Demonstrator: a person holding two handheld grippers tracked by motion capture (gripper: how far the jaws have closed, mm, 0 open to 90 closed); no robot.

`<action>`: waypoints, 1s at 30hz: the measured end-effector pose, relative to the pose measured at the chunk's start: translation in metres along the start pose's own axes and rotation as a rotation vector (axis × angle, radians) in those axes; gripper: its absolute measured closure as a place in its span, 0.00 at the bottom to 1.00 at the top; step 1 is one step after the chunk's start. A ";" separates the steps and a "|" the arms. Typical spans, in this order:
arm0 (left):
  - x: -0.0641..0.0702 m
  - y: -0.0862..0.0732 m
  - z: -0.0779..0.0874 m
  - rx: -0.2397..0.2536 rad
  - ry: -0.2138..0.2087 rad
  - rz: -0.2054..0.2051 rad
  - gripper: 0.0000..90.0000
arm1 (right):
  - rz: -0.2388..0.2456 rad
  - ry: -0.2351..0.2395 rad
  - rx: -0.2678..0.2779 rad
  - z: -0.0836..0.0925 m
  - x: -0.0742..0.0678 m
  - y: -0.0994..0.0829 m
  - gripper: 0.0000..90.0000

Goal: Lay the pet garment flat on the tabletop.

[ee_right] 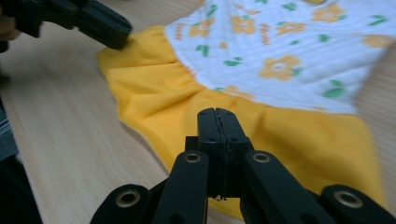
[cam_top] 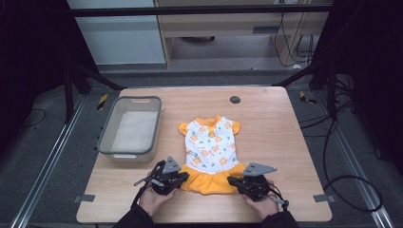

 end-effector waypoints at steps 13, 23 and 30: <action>0.007 -0.018 -0.004 -0.069 -0.018 0.009 0.94 | 0.053 0.074 -0.111 -0.020 -0.025 -0.025 1.00; 0.013 0.005 0.010 0.041 -0.047 0.029 0.96 | 0.051 0.086 -0.085 -0.009 -0.024 -0.020 1.00; 0.036 0.007 -0.008 0.003 -0.092 -0.006 0.97 | 0.027 -0.020 -0.037 0.001 0.005 -0.013 1.00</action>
Point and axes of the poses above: each handheld gripper's, and its own axes: z roughly backward along the jaws, y roughly out of its top, x roughly to its right, the point moved 9 cm from there along -z, roughly forward along the jaws, and after that the axes turned 3 degrees about x, right-handed, at the moved point
